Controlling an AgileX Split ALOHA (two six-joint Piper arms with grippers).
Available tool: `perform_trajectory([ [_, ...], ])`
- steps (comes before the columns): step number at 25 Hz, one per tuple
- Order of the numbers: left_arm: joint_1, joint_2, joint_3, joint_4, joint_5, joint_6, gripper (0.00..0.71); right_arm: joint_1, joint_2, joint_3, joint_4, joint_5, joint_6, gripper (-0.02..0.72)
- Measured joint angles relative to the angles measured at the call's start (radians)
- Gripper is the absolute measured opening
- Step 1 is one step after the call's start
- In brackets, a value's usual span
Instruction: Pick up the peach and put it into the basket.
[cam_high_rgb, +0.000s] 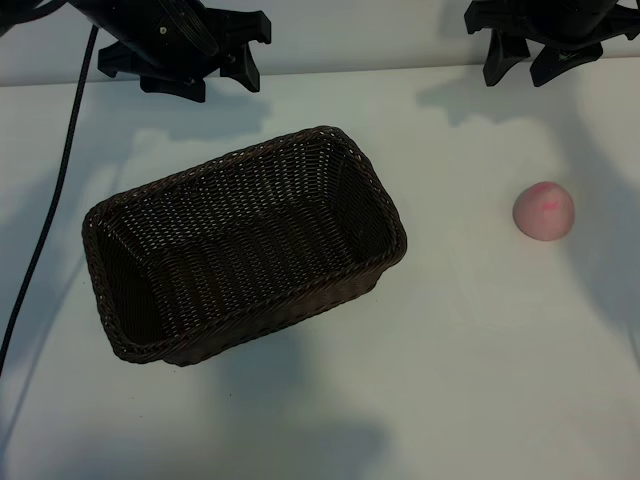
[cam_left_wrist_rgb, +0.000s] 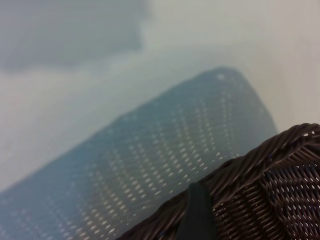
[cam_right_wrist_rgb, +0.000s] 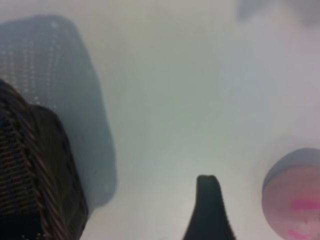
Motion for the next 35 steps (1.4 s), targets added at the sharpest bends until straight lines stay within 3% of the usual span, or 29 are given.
perform_trajectory([
  [28,0.0,0.0,0.0,0.0,0.0,0.002,0.592,0.0,0.0,0.0,0.005,0.0,0.0,0.483],
  [35,0.0,0.0,0.0,0.005,0.101,0.029,0.592,0.0,0.0,0.0,0.006,0.0,0.0,0.483],
])
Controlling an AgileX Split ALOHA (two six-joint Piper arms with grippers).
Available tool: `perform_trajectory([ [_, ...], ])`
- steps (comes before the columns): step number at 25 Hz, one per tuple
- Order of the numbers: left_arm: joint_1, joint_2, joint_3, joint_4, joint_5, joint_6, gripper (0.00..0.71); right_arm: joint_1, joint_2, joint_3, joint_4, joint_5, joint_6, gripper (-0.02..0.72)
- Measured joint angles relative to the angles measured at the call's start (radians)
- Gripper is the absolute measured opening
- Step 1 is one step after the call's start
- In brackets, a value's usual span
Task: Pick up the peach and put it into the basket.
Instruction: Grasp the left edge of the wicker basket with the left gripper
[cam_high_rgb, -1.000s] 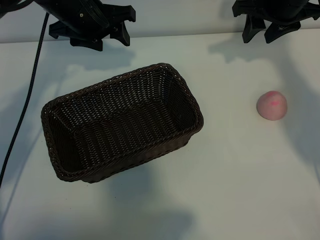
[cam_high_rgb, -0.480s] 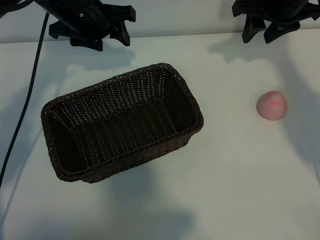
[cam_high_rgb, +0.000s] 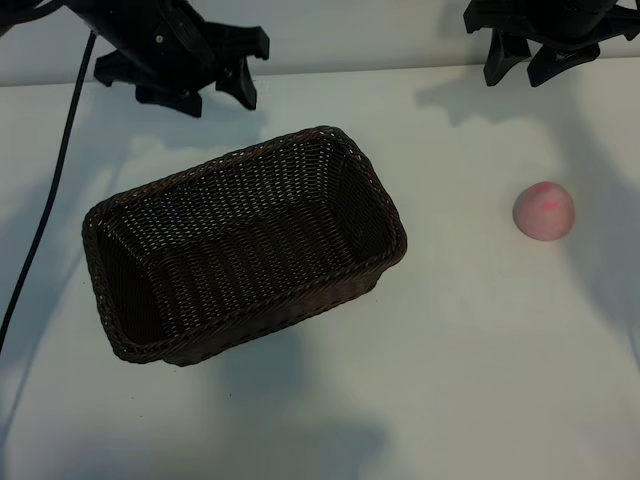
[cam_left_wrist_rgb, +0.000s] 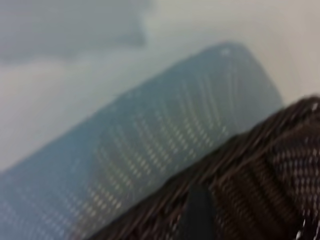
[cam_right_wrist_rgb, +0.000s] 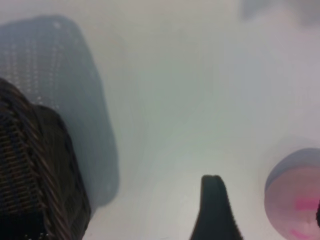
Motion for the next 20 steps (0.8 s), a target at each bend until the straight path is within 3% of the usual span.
perform_trajectory([
  [7,-0.002,-0.058,0.027,0.187,0.156,-0.078,0.592,0.0,0.0,0.0,0.001,0.0,0.0,0.482],
  [16,-0.029,-0.276,0.353,0.294,0.103,-0.269,0.592,0.0,0.0,0.0,0.001,0.0,-0.001,0.482],
  [20,-0.029,-0.386,0.441,0.353,0.095,-0.354,0.592,0.0,0.0,0.0,0.001,0.0,-0.001,0.482],
])
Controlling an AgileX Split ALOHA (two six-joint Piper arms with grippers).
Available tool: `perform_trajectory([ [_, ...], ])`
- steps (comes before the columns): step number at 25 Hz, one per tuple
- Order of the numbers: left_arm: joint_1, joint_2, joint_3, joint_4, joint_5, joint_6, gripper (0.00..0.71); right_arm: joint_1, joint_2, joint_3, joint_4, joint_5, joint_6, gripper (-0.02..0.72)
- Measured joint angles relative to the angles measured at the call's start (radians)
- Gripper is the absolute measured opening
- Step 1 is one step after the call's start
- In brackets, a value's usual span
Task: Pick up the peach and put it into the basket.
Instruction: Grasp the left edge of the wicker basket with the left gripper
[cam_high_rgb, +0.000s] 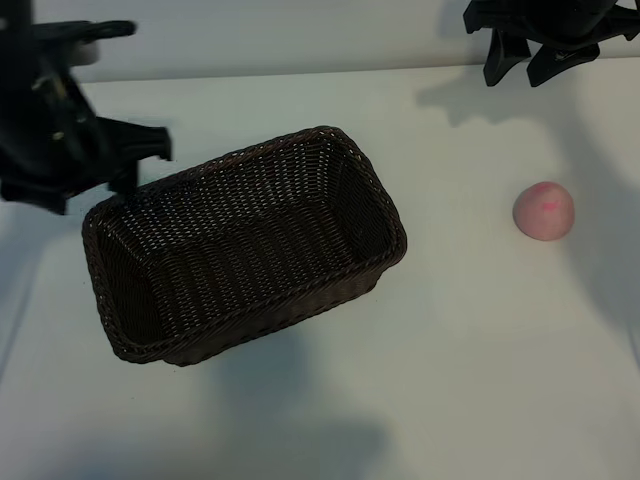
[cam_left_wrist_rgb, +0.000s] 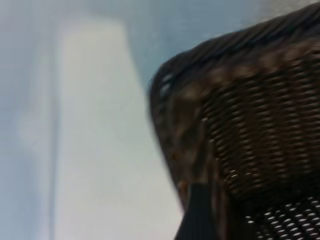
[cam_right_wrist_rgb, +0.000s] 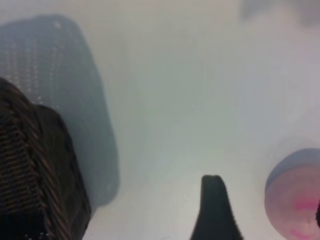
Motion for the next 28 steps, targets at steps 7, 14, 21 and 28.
perform_trajectory([
  [7,-0.001,-0.101,0.146,0.028,-0.086,-0.088,0.592,0.0,0.0,0.0,0.0,0.0,0.0,0.482],
  [14,-0.001,-0.1,0.336,0.028,-0.201,-0.16,0.592,0.0,0.0,0.0,0.0,0.0,-0.001,0.482],
  [21,0.008,-0.091,0.434,0.03,-0.375,-0.229,0.592,0.0,0.0,0.0,0.0,0.0,-0.002,0.482],
  [28,0.008,0.002,0.435,0.026,-0.432,-0.275,0.592,0.0,0.0,0.0,0.001,0.0,-0.002,0.482],
])
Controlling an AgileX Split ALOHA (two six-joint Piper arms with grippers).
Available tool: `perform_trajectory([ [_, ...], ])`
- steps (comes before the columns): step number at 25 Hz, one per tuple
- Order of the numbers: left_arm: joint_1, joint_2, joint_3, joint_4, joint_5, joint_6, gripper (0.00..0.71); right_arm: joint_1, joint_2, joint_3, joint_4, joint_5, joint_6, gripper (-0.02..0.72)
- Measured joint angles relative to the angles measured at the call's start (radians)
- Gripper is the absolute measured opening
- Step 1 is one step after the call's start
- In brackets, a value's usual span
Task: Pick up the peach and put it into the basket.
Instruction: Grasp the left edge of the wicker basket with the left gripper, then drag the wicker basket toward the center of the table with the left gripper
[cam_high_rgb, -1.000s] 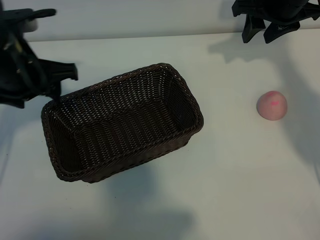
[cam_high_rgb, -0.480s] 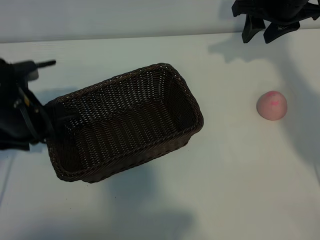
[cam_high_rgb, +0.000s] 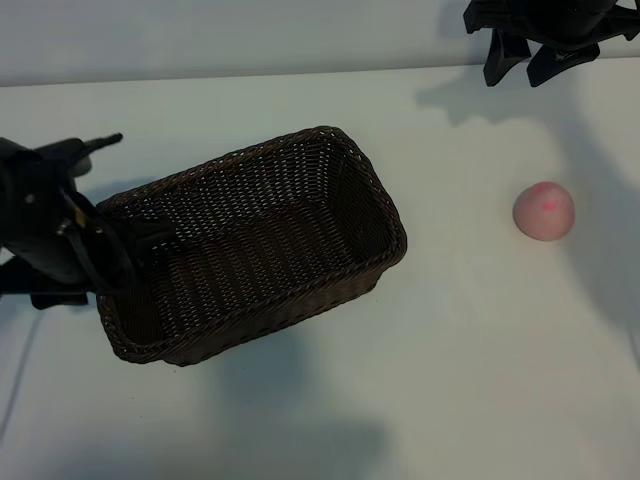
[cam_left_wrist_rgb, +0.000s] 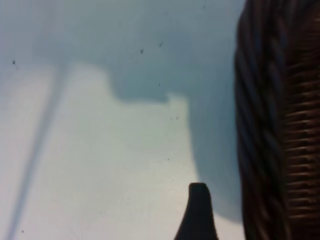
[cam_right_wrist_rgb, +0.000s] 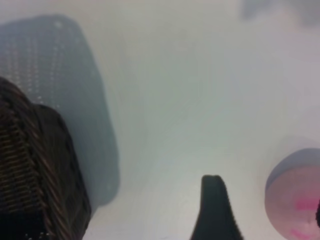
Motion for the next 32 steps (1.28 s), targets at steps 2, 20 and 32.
perform_trajectory([
  [2,0.0,0.042,0.0,-0.013,-0.021,-0.001,0.592,0.0,0.0,0.0,0.0,0.0,0.0,0.482],
  [20,0.0,0.138,0.0,-0.047,-0.103,-0.023,0.281,0.0,0.0,0.0,0.0,0.0,0.0,0.481],
  [32,0.0,0.115,0.002,-0.134,-0.161,0.041,0.211,0.0,0.0,0.0,0.0,0.0,0.0,0.481],
])
